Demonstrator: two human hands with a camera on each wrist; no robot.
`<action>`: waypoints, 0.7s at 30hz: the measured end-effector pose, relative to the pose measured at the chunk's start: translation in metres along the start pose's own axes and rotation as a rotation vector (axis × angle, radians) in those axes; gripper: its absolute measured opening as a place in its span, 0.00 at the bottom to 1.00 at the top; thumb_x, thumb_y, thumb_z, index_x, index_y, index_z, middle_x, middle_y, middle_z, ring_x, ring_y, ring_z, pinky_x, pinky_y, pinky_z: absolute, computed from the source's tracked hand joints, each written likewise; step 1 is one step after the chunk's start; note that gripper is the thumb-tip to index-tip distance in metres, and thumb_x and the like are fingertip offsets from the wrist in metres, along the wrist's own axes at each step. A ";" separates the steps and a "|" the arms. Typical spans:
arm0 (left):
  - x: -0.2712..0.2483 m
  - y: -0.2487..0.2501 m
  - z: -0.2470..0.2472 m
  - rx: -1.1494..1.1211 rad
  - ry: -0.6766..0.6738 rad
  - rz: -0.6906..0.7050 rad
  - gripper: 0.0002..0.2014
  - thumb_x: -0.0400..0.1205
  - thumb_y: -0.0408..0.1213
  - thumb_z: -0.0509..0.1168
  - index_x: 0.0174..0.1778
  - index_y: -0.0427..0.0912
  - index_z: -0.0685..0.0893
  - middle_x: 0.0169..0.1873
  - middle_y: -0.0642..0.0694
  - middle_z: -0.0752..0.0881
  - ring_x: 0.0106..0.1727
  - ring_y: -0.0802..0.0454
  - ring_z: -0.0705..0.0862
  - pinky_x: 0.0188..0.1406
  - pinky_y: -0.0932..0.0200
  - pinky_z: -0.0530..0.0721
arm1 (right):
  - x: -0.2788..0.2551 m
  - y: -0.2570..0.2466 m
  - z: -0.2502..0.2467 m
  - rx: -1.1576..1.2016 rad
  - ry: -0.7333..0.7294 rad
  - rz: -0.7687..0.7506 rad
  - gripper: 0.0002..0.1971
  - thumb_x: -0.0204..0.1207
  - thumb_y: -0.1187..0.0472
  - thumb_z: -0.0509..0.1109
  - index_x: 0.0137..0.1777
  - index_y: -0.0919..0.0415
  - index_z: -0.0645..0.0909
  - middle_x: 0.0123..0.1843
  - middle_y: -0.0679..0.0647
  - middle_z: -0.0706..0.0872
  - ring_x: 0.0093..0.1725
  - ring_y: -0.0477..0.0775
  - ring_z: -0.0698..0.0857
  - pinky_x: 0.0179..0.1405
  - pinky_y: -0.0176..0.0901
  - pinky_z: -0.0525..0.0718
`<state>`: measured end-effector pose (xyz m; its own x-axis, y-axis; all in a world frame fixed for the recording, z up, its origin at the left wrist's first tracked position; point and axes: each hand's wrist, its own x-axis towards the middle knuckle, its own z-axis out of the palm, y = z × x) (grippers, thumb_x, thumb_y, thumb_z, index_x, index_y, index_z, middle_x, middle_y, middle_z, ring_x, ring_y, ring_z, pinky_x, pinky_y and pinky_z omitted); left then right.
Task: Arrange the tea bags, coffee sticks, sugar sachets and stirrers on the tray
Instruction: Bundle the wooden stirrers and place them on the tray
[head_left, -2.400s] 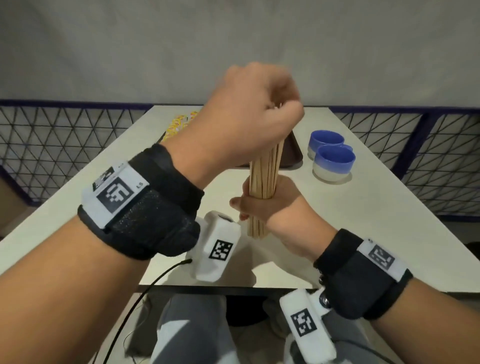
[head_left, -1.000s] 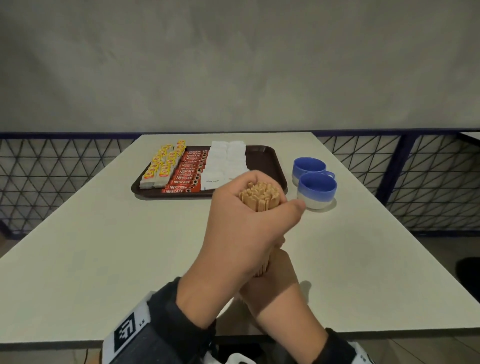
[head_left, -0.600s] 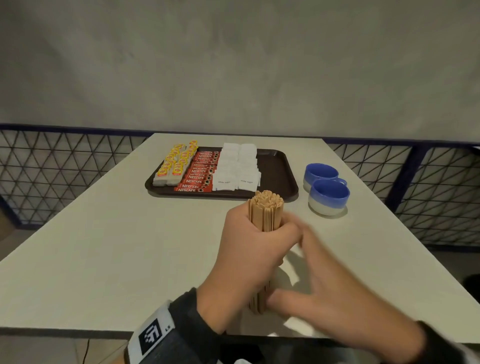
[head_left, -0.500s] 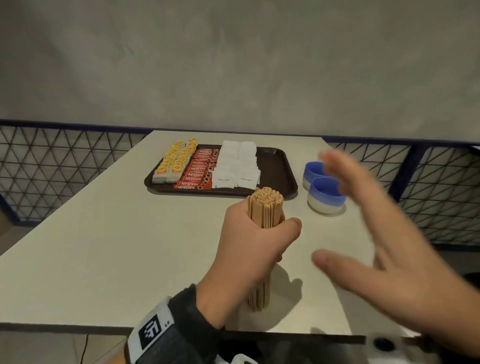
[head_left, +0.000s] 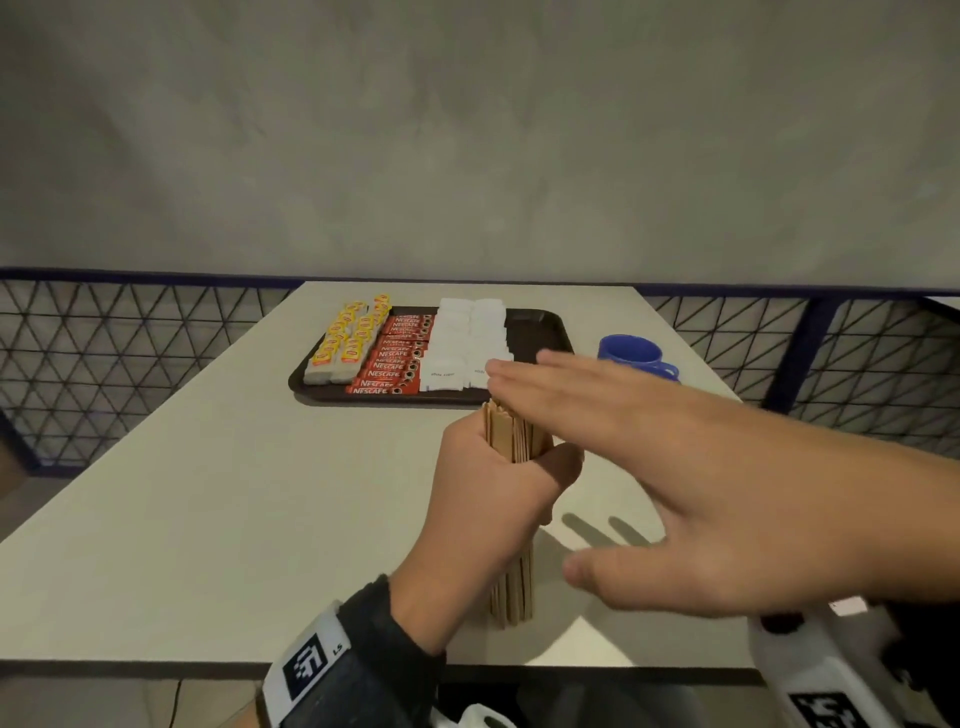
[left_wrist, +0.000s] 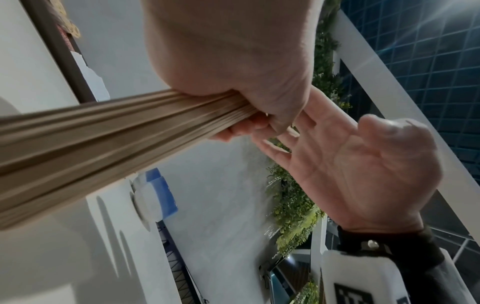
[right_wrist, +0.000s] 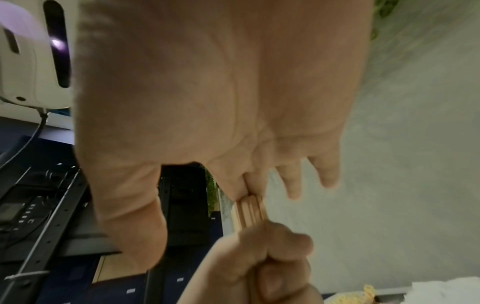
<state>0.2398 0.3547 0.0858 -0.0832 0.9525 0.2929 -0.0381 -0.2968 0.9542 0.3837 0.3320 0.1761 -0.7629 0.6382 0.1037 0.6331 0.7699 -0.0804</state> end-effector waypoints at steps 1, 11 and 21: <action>0.000 0.000 0.000 0.011 0.000 0.003 0.09 0.65 0.33 0.73 0.24 0.41 0.78 0.17 0.45 0.77 0.19 0.49 0.75 0.23 0.57 0.75 | -0.002 -0.002 -0.005 0.008 0.012 0.016 0.50 0.70 0.29 0.61 0.89 0.37 0.43 0.88 0.25 0.44 0.87 0.31 0.42 0.88 0.43 0.54; -0.004 -0.001 0.002 0.048 0.009 0.032 0.09 0.64 0.32 0.73 0.23 0.42 0.78 0.17 0.53 0.77 0.21 0.57 0.75 0.21 0.62 0.74 | 0.007 -0.002 -0.014 0.069 0.015 -0.053 0.53 0.73 0.45 0.77 0.91 0.48 0.48 0.89 0.39 0.57 0.87 0.38 0.53 0.84 0.34 0.57; 0.005 0.010 -0.001 0.103 -0.058 -0.023 0.19 0.74 0.26 0.73 0.20 0.50 0.79 0.15 0.57 0.74 0.20 0.56 0.73 0.22 0.63 0.72 | -0.001 0.003 0.014 0.568 0.168 0.130 0.50 0.70 0.46 0.81 0.87 0.40 0.53 0.80 0.26 0.67 0.77 0.28 0.70 0.74 0.26 0.71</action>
<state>0.2381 0.3564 0.0966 -0.0255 0.9621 0.2715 0.0639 -0.2694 0.9609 0.3845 0.3339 0.1621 -0.6230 0.7537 0.2090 0.5154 0.5966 -0.6152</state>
